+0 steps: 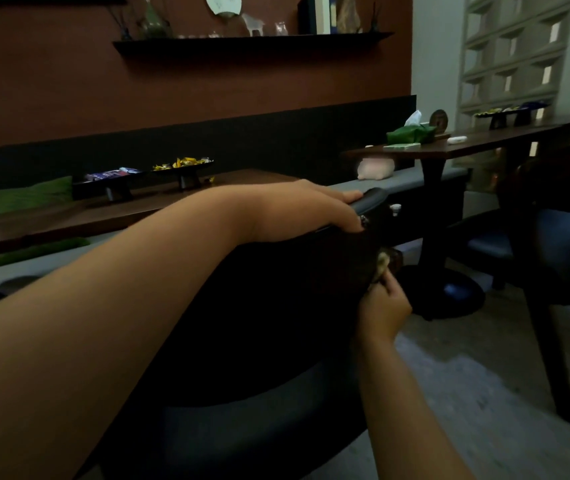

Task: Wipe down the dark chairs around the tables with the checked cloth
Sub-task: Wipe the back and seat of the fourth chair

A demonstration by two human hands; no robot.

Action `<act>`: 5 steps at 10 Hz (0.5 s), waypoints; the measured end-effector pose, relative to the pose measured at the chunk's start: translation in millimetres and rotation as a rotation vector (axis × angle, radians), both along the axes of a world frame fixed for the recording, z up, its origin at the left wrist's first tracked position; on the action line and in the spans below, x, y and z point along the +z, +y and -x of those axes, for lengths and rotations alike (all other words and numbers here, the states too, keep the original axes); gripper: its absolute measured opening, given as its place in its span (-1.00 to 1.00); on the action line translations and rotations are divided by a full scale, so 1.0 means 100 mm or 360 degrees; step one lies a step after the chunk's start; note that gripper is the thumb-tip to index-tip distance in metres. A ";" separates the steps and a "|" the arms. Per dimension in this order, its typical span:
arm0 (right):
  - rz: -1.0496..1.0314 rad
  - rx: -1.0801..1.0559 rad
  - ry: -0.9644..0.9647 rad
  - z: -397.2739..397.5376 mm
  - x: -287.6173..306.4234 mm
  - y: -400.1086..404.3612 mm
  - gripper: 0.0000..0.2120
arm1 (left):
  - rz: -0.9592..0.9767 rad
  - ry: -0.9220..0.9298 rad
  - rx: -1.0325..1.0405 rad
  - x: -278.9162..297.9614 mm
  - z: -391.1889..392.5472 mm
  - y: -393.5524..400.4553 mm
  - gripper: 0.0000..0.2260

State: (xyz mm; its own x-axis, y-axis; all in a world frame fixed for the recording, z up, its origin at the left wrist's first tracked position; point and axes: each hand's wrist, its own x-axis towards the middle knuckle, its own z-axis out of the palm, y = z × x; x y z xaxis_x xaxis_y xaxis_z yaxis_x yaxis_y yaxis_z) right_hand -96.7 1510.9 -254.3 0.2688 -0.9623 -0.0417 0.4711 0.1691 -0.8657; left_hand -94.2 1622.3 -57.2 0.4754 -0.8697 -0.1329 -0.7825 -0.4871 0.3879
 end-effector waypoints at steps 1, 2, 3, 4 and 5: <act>-0.0068 0.0156 -0.0009 0.03 0.06 -0.09 -0.71 | 0.0003 -0.0033 -0.0012 -0.01 -0.02 -0.01 -0.52; 0.0295 0.0047 -0.0246 0.21 0.55 0.03 -0.66 | 0.0034 -0.0031 -0.0019 -0.02 -0.05 0.01 -0.52; 0.0646 -0.0197 -0.0390 0.32 0.88 0.25 -0.62 | 0.0001 0.0112 0.0019 -0.01 -0.09 0.00 -0.52; 0.0512 -0.0275 -0.0320 0.23 0.59 0.29 -0.60 | 0.0029 -0.0025 0.0038 -0.03 -0.08 0.03 -0.58; 0.0113 -0.0175 -0.0143 0.11 0.23 0.24 -0.58 | 0.0087 -0.0270 0.0010 -0.08 -0.11 0.05 -0.56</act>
